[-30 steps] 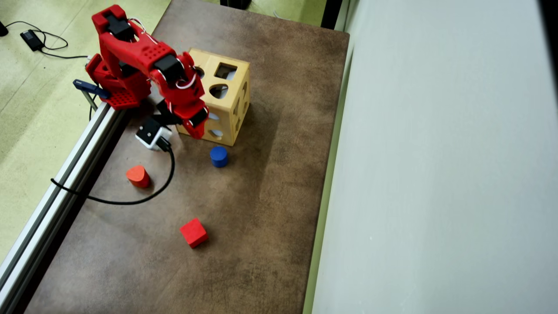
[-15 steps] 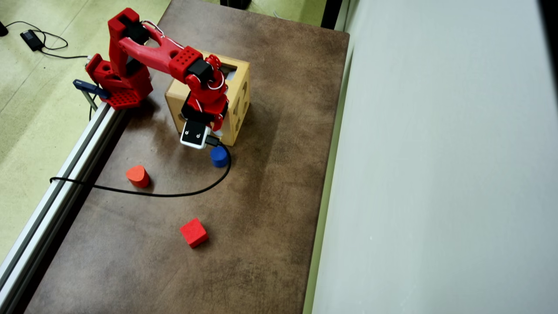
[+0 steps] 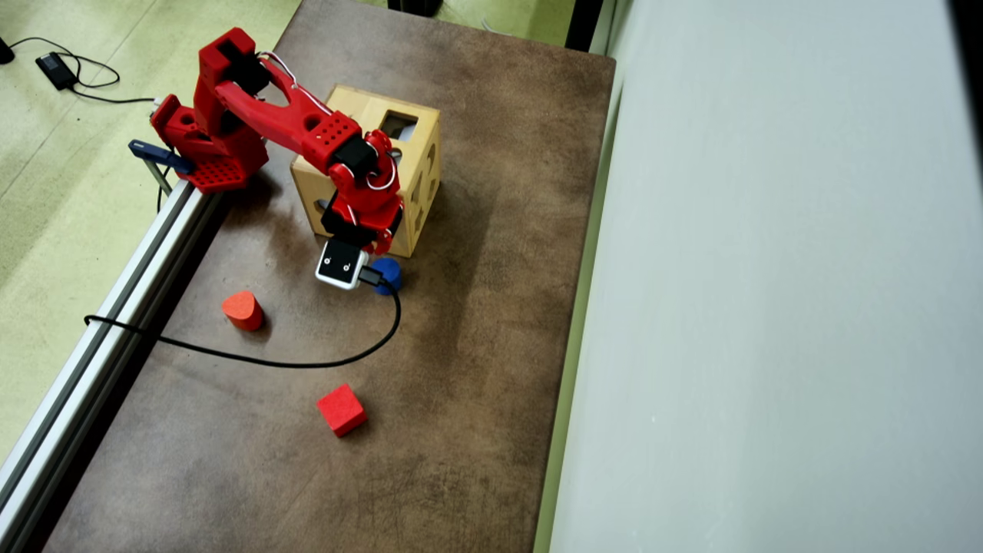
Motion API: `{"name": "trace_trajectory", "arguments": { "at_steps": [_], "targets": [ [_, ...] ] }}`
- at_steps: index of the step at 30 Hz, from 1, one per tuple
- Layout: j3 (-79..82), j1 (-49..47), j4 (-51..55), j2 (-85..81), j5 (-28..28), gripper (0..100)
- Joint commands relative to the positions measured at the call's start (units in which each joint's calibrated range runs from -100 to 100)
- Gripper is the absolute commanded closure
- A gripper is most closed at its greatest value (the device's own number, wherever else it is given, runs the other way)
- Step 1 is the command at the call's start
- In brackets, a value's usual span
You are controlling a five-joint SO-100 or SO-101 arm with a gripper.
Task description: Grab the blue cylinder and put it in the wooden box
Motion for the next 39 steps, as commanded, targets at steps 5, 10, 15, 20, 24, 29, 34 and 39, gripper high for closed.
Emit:
{"name": "trace_trajectory", "arguments": {
  "at_steps": [5,10,15,20,24,29,34,39],
  "targets": [
    [-1.3,2.2,-0.3,-0.7,0.4,72],
    [-1.2,2.8,-0.3,-0.6,0.4,64],
    [-1.2,2.8,-0.2,3.3,0.4,61],
    [-1.5,2.7,-0.2,6.1,0.4,60],
    [-2.1,2.1,-0.4,8.4,0.4,60],
    [-2.1,2.0,-1.3,10.6,0.7,60],
    [-2.2,1.9,-1.3,12.2,0.8,61],
    [-2.2,1.9,-1.4,12.2,0.8,61]
  ]
}}
